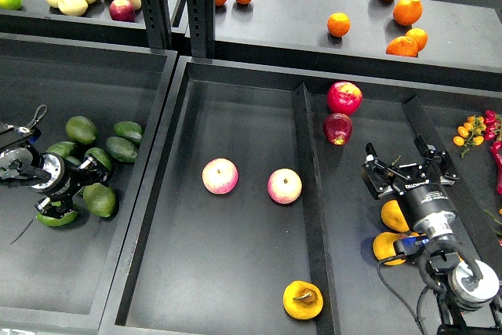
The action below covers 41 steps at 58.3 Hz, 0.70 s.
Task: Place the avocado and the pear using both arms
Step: 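Lower the avocado among the other avocados and open the left gripper, then raise the left gripper out of the avocado bin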
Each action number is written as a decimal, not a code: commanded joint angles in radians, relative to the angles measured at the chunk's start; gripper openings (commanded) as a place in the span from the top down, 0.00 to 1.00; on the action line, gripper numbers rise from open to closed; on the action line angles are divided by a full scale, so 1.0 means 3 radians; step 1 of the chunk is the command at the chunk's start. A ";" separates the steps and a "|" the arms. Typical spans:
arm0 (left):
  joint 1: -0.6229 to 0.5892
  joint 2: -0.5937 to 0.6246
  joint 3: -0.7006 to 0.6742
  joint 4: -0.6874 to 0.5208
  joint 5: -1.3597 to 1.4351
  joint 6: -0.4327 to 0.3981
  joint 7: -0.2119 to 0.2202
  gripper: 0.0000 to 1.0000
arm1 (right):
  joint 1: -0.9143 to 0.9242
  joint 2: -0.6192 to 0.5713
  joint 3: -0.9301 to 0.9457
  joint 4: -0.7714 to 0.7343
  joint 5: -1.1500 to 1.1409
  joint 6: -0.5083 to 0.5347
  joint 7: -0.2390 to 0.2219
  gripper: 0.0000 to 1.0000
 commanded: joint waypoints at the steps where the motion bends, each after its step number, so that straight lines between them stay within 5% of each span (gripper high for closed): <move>1: -0.0037 -0.0003 -0.0035 -0.0009 -0.0005 0.0000 0.0000 0.11 | 0.0000 0.0000 0.0001 0.0000 0.0000 0.0000 0.0000 0.01; 8: -0.0124 0.0058 -0.0269 0.0001 -0.0045 0.0000 0.0000 0.04 | -0.0026 0.0000 -0.0004 0.0000 0.0000 0.0000 -0.0005 0.01; 26: -0.0058 0.0094 -0.1344 -0.0025 -0.0664 0.0000 0.0000 0.03 | -0.0159 0.0000 -0.0030 -0.0005 0.0010 0.0317 -0.0041 0.01; 41: 0.0090 -0.0100 -0.2054 -0.0050 -0.1267 0.0000 0.0000 0.03 | -0.0363 0.0000 -0.0065 -0.0020 0.0015 0.0639 -0.0261 0.01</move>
